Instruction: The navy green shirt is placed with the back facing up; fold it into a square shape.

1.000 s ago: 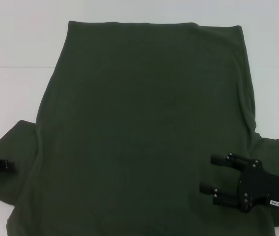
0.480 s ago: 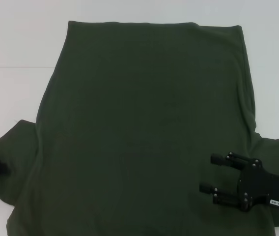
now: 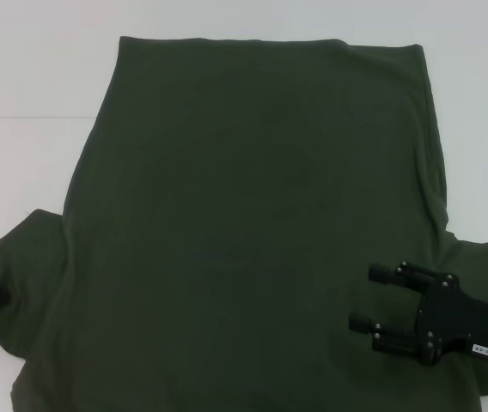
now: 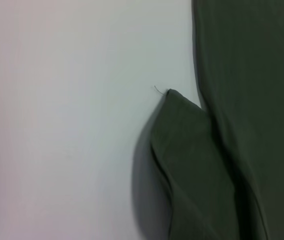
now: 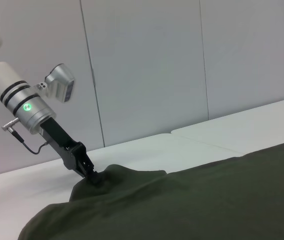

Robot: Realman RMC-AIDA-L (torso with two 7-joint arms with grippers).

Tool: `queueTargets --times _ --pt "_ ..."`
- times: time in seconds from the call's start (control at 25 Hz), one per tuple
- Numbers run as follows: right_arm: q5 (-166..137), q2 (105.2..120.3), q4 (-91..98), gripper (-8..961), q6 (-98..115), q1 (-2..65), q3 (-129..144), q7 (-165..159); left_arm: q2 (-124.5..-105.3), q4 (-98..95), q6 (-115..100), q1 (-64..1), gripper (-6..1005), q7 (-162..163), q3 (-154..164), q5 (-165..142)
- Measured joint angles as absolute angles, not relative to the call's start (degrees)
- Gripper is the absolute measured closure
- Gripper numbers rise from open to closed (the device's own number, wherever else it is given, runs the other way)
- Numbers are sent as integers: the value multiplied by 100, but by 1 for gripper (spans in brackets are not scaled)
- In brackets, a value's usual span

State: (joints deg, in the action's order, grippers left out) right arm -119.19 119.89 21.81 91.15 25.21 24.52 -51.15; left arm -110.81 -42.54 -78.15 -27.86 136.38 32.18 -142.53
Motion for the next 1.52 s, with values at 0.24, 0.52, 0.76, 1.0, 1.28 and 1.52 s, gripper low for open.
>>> queueTargets --times 0.24,0.52,0.76,1.0,1.28,1.52 --pt "-11917 11987 2180 135 9114 2508 2452 -5115 -11057 -4256 -7811 -2756 996 13651 3191 -14215" --pt "-11917 11989 2189 136 9113 2521 2452 -5115 -11007 -4585 -7867 -2681 996 13677 3098 -14211" --pt "-11863 11995 2193 136 9114 2521 2445 -5115 -10950 -4830 -7976 -2673 997 13686 2714 -14210" --pt "-11835 11995 2182 135 9114 2523 2443 -5115 -10959 -5039 -8138 -2731 997 13722 2648 -14203" --pt "-11830 11995 2185 136 9114 2529 2443 -5115 -10969 -5401 -8356 -2737 997 13896 2642 -14201" --pt "-11829 11990 2181 136 9114 2522 2443 -5115 -11098 -5631 -8667 -2841 997 13942 2637 -14188"
